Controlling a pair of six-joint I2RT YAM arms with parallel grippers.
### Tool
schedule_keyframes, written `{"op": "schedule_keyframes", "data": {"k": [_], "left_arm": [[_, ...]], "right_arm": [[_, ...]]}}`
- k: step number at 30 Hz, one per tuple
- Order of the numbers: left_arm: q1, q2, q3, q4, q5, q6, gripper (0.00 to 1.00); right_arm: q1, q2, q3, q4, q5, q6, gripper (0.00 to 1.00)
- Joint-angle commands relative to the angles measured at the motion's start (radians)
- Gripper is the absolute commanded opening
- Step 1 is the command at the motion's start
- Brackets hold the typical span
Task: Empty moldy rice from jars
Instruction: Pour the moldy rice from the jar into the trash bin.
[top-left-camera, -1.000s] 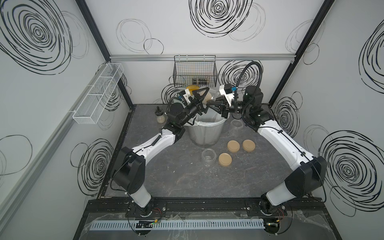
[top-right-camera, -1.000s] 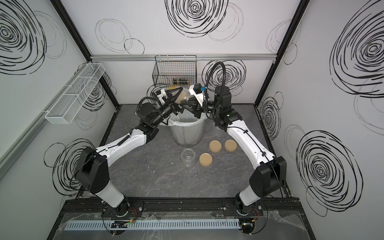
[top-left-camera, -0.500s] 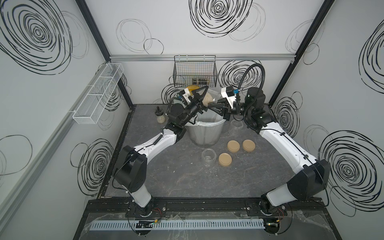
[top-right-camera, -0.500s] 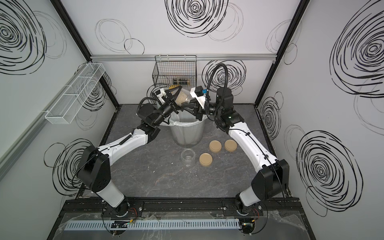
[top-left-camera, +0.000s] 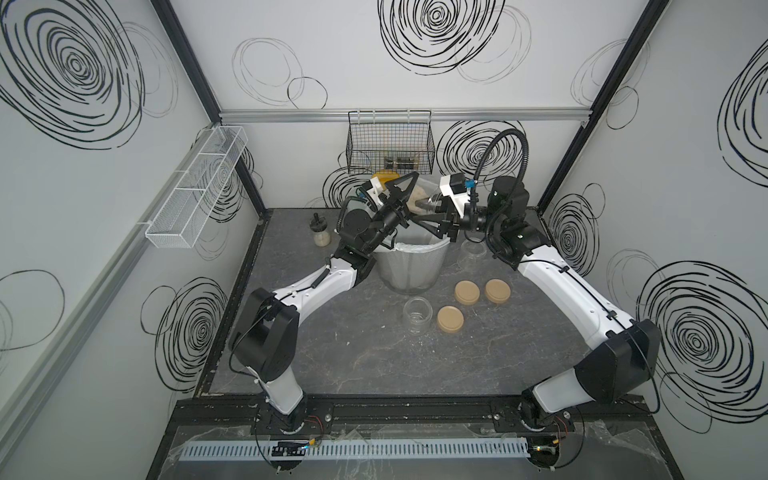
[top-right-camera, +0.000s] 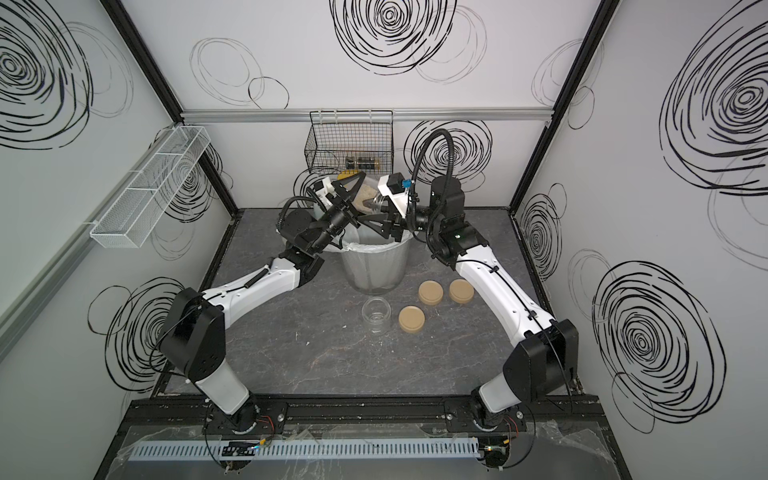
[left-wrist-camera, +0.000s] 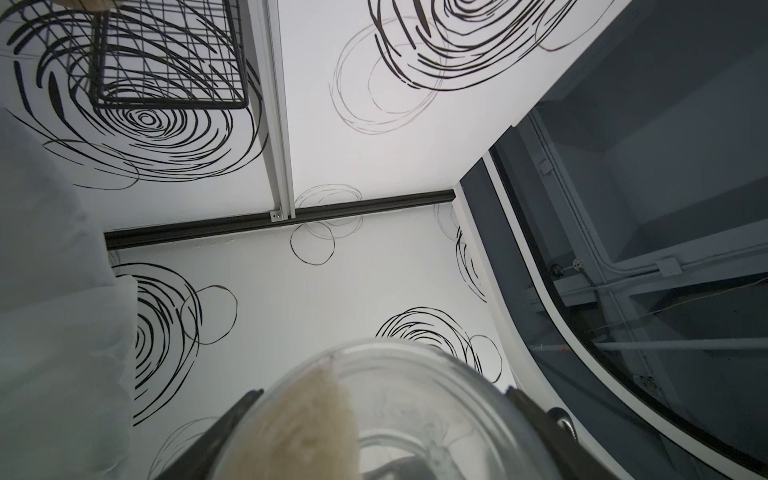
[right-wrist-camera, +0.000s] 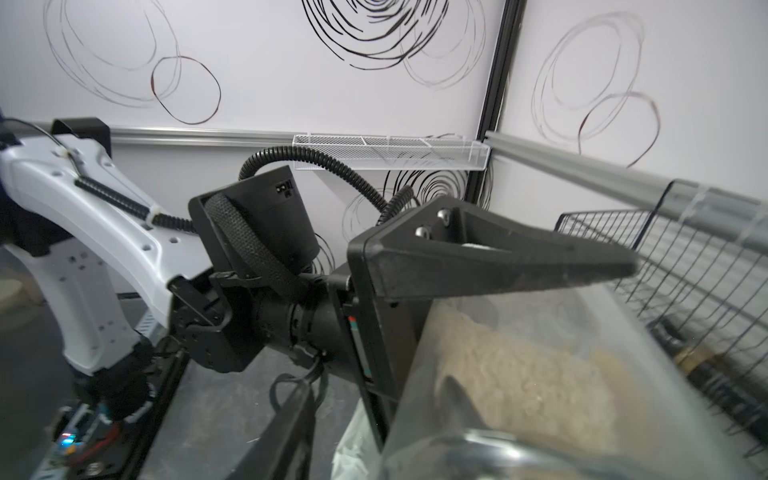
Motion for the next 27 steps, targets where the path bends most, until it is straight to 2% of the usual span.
{"op": "schedule_keyframes", "data": {"k": [1, 5, 8, 15, 27], "left_arm": [[0.013, -0.036, 0.000, 0.152, 0.009, 0.005, 0.61], [0.037, -0.048, -0.001, 0.137, 0.013, 0.029, 0.61], [0.053, -0.059, -0.004, 0.127, 0.014, 0.049, 0.62], [0.095, -0.076, -0.007, 0.100, 0.022, 0.106, 0.62], [0.135, -0.112, 0.001, -0.038, 0.031, 0.289, 0.62]], "right_arm": [[0.001, -0.044, -0.017, 0.047, 0.044, 0.001, 0.68], [-0.005, -0.074, -0.046, 0.044, 0.071, 0.005, 0.79], [-0.018, -0.123, -0.100, 0.054, 0.120, 0.029, 0.82], [-0.083, -0.301, -0.283, 0.111, 0.201, 0.097, 0.85], [-0.260, -0.700, -0.646, -0.079, 0.368, 0.185, 0.87]]}}
